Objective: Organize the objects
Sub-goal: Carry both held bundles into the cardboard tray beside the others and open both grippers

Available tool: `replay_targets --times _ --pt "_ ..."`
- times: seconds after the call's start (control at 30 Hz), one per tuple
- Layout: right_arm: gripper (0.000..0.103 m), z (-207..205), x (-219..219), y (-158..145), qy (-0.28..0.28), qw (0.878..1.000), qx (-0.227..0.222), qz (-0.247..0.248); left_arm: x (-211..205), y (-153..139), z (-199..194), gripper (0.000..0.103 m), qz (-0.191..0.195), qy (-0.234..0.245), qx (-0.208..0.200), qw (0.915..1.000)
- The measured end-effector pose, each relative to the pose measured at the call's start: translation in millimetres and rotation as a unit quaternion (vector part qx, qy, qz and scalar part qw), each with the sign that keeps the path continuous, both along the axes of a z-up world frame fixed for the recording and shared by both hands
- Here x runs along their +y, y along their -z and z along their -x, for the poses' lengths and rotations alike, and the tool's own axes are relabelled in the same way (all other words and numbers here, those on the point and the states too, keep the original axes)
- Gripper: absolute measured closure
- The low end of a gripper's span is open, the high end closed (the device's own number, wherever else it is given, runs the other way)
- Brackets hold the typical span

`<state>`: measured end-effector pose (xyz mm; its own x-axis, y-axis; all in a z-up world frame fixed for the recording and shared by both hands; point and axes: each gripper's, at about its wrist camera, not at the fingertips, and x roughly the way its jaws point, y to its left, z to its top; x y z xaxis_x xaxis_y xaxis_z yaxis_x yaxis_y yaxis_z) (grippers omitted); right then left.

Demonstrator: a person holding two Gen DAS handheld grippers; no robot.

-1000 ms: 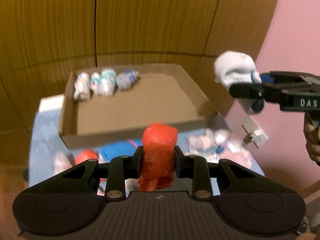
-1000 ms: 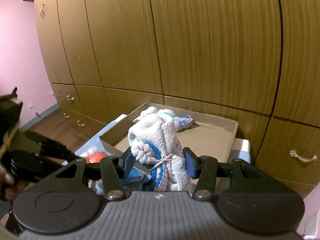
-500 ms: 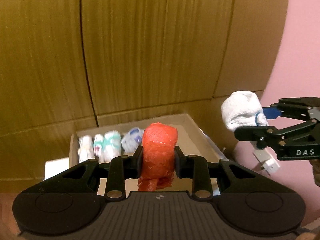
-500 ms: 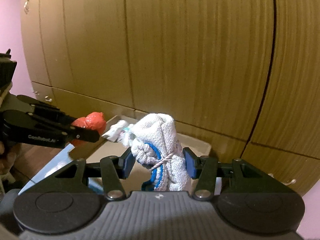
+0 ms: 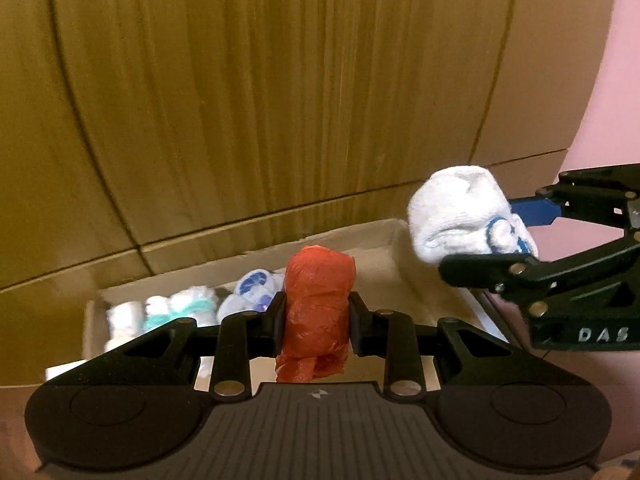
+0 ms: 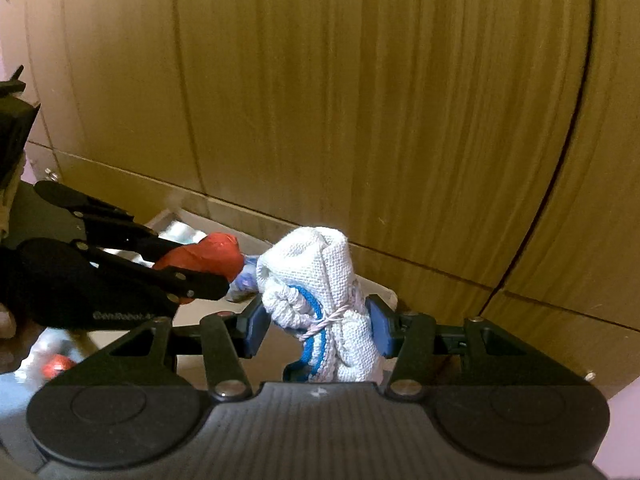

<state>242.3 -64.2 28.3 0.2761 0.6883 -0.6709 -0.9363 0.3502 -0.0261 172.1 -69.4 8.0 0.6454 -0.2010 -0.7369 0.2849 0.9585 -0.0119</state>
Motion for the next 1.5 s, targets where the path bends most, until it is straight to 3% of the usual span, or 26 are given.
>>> replay_targets --times 0.37,0.6,0.73,0.9,1.0,1.13,1.33,1.5 --pt "0.055 -32.3 43.5 37.3 0.002 0.999 0.005 0.043 -3.5 50.8 -45.2 0.066 -0.016 0.012 0.021 0.9996" --pt "0.055 -48.9 67.6 53.0 0.01 0.999 0.019 0.049 2.4 65.0 -54.7 0.066 -0.03 0.015 0.012 0.9994" --pt "0.063 -53.7 75.2 57.3 0.012 0.998 0.037 0.049 3.0 69.1 -53.9 0.066 -0.034 0.019 0.01 0.9992" --pt "0.064 -49.5 82.6 59.4 0.008 0.998 0.029 0.058 2.4 76.7 -51.8 0.064 -0.046 0.021 0.012 0.9986" --pt "0.064 -45.4 84.3 58.4 0.006 0.998 0.023 0.059 1.7 78.8 -50.7 0.059 -0.041 0.022 0.017 0.9988" --pt "0.064 -45.0 82.0 53.4 0.001 0.998 0.02 0.059 -1.3 74.4 -44.1 0.036 -0.047 0.027 0.012 0.9985" --pt "0.062 -42.6 79.2 46.8 -0.003 0.998 0.014 0.067 -3.6 63.7 -33.6 0.018 -0.05 0.025 0.009 0.9984" --pt "0.061 -39.8 69.3 35.2 -0.005 0.998 0.009 0.067 4.8 55.9 -32.2 0.018 -0.057 0.02 0.005 0.9981"
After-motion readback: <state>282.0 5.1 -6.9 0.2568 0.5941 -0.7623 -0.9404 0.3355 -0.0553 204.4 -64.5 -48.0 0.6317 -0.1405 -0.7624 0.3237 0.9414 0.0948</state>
